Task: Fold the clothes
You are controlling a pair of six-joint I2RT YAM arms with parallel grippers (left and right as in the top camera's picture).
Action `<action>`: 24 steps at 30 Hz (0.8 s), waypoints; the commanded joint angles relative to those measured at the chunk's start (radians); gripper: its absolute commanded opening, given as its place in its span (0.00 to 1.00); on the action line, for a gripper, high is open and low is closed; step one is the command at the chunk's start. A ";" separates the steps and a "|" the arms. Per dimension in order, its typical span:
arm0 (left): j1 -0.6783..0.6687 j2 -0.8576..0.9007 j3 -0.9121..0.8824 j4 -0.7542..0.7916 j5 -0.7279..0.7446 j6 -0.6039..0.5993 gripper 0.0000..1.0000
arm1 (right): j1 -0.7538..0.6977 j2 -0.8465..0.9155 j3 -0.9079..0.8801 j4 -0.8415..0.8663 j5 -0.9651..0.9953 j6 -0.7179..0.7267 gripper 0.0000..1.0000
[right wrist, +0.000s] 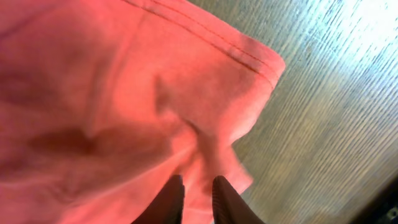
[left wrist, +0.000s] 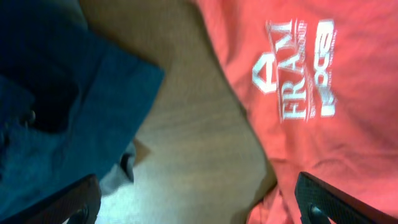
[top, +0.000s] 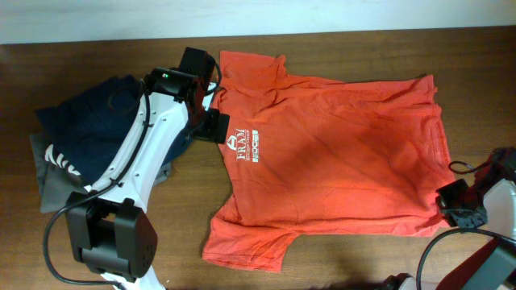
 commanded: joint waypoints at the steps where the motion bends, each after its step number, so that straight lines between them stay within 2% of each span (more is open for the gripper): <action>1: 0.007 0.013 -0.007 0.065 -0.003 0.037 0.99 | -0.005 -0.017 0.061 -0.016 -0.010 -0.004 0.29; 3: 0.007 0.031 -0.007 0.138 0.036 0.093 0.99 | -0.005 -0.032 0.088 -0.035 -0.050 -0.004 0.34; 7: 0.007 0.109 -0.007 0.301 0.182 0.224 0.98 | 0.005 -0.065 0.101 -0.011 -0.305 -0.108 0.36; 11: 0.007 0.215 -0.006 0.492 0.177 0.258 0.89 | 0.063 -0.073 0.101 0.003 -0.503 -0.256 0.39; 12: 0.007 0.237 -0.006 0.535 0.177 0.269 0.84 | 0.084 -0.073 0.101 0.001 -0.529 -0.286 0.39; 16: 0.007 0.326 -0.006 0.708 0.175 0.319 0.83 | 0.204 -0.073 0.101 -0.004 -0.555 -0.354 0.40; 21: 0.009 0.381 -0.006 0.874 0.113 0.329 0.83 | 0.330 -0.073 0.101 0.007 -0.548 -0.364 0.40; 24: 0.010 0.397 -0.006 0.958 0.091 0.328 0.76 | 0.386 -0.073 0.101 0.019 -0.548 -0.363 0.41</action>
